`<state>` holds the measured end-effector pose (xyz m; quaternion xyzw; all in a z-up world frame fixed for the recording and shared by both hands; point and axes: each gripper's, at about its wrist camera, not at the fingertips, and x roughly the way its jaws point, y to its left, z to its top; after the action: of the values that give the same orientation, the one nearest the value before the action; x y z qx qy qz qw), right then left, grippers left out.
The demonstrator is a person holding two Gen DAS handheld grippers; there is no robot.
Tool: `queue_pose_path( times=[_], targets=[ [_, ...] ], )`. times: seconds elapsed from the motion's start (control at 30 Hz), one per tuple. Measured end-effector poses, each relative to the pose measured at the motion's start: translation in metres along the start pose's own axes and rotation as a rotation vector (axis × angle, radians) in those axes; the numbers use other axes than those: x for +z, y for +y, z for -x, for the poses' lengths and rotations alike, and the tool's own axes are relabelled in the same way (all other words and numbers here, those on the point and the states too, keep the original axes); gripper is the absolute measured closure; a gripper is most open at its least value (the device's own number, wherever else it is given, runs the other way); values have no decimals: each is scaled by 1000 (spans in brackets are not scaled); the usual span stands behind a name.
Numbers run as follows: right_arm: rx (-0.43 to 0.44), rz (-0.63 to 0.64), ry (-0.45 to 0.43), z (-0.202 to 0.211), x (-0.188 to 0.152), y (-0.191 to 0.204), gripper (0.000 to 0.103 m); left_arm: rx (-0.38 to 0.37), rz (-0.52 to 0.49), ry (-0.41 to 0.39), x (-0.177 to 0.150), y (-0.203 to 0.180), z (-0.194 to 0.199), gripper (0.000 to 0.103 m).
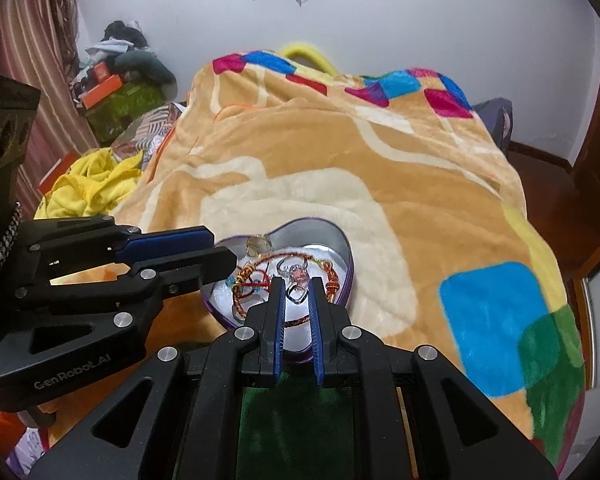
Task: Organize jewelry
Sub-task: 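Carry the square earring and gold ring into the heart tin and release, then withdraw both open grippers away from the tin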
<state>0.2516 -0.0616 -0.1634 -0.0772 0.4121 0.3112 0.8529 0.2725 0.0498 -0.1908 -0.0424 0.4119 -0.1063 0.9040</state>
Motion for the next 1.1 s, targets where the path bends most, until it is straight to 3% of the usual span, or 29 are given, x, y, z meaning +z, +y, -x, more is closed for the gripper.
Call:
queue_pose_path(
  times=[0.13, 0.23, 0.3, 0.57, 0.7, 0.83, 1.1],
  targets=[
    [3, -9, 26, 0, 1, 0, 92, 12, -4, -9, 0, -2, 8, 84],
    [-6, -14, 19, 8, 1, 1, 85, 24, 4, -23, 1, -2, 20, 80],
    [-12, -22, 1, 16, 2, 1, 78, 31, 13, -41, 2, -2, 31, 75],
    [-34, -49, -104, 67, 9, 10, 77, 61, 18, -149, 7, -10, 96, 70],
    [-38, -47, -200, 112, 11, 22, 77, 99, -7, -246, 6, -25, 142, 65],
    [-56, -31, -305, 154, 9, 38, 77, 124, -25, -366, 3, -43, 191, 53],
    [-108, 1, -599, 250, -13, 78, 77, 155, -32, -598, -23, -76, 281, 44]
  ],
)
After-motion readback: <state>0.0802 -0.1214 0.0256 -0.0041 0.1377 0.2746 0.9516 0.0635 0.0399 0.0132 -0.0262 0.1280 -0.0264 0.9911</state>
